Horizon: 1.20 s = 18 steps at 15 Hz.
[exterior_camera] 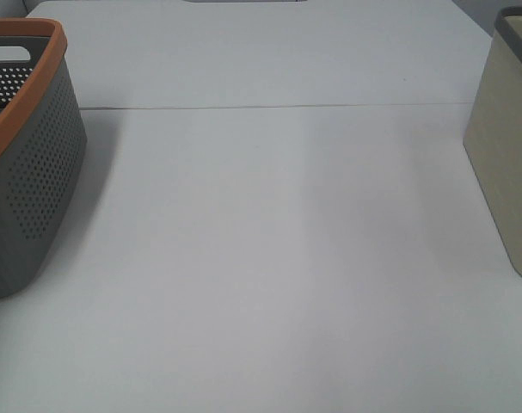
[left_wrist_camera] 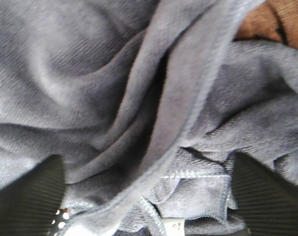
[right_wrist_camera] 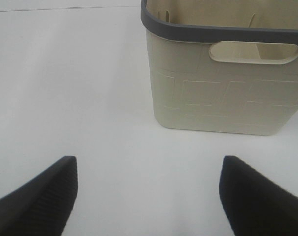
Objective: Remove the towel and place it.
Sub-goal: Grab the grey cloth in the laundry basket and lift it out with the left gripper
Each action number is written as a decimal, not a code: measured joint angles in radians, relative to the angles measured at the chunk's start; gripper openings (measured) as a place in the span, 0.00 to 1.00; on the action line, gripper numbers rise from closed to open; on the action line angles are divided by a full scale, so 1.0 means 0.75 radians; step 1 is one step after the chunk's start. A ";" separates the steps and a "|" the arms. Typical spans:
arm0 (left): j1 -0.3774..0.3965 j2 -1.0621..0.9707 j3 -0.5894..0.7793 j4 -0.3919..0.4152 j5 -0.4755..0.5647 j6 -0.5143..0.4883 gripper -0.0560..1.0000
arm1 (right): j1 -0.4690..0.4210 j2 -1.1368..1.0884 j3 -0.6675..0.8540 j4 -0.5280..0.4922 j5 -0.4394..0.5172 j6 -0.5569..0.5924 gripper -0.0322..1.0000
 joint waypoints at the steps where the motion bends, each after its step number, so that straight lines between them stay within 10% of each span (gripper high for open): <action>1: -0.001 0.000 0.000 0.008 0.008 0.000 0.61 | 0.000 0.000 0.000 0.000 0.000 0.000 0.72; 6: -0.001 0.000 0.000 0.049 -0.019 -0.049 0.06 | 0.000 0.000 0.000 0.000 0.000 0.000 0.72; 18: -0.019 -0.040 -0.003 -0.051 -0.008 -0.309 0.05 | 0.000 0.000 0.000 0.000 0.000 0.000 0.72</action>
